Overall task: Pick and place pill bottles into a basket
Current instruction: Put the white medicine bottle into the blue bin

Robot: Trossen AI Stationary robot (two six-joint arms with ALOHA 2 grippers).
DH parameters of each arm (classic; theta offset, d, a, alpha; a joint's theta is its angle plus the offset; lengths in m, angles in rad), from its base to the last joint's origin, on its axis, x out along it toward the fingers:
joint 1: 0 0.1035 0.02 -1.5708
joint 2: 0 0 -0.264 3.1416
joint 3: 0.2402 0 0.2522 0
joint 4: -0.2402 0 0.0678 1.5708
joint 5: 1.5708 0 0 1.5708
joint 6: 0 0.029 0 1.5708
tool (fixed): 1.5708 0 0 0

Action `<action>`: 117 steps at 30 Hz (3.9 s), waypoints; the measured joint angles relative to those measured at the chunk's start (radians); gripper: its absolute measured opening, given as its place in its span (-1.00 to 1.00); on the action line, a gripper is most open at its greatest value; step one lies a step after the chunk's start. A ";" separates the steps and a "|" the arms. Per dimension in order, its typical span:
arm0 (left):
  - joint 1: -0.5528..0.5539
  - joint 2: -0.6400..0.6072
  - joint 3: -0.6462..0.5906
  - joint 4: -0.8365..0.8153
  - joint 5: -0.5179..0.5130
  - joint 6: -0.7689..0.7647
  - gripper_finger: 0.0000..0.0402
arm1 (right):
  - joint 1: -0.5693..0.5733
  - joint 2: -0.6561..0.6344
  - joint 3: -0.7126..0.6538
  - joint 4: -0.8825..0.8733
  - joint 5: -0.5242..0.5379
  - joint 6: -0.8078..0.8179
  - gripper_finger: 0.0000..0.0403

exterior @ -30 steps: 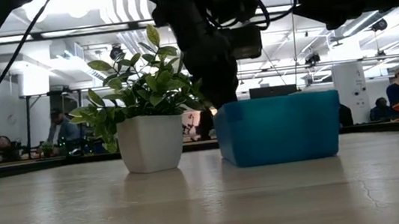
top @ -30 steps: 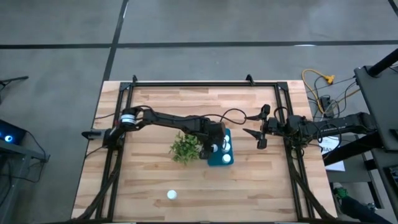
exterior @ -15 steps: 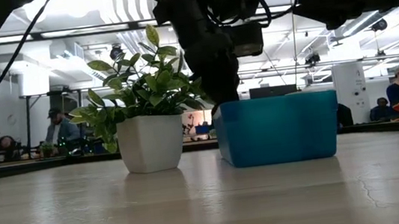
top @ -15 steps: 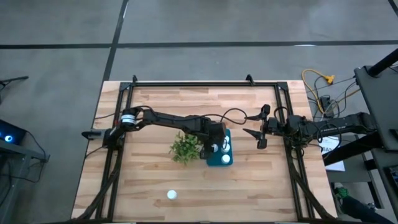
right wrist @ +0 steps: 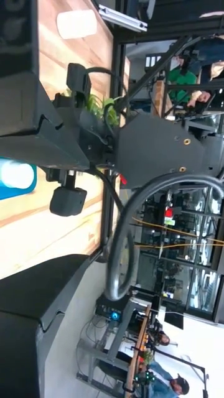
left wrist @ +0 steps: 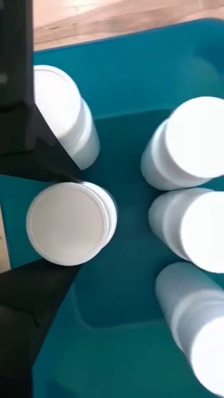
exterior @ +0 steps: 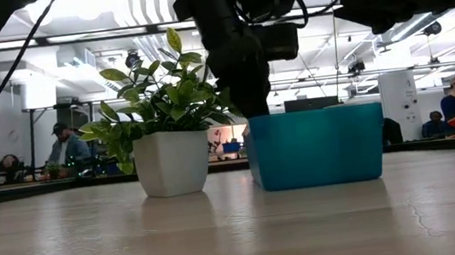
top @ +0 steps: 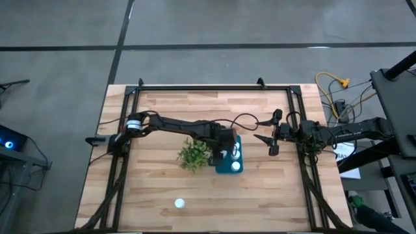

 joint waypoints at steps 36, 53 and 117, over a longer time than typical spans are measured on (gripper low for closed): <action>-0.009 0.007 0.040 -0.038 0.003 0.003 -0.08 | 0.000 0.000 0.000 0.000 0.000 0.003 0.12; -0.008 -0.003 0.041 -0.055 -0.007 -0.001 0.17 | 0.000 0.000 0.000 0.000 0.000 0.001 0.12; -0.566 -0.438 -0.172 -0.153 -0.224 -0.327 0.17 | 0.001 -0.550 -0.172 -0.125 -0.255 0.107 -0.96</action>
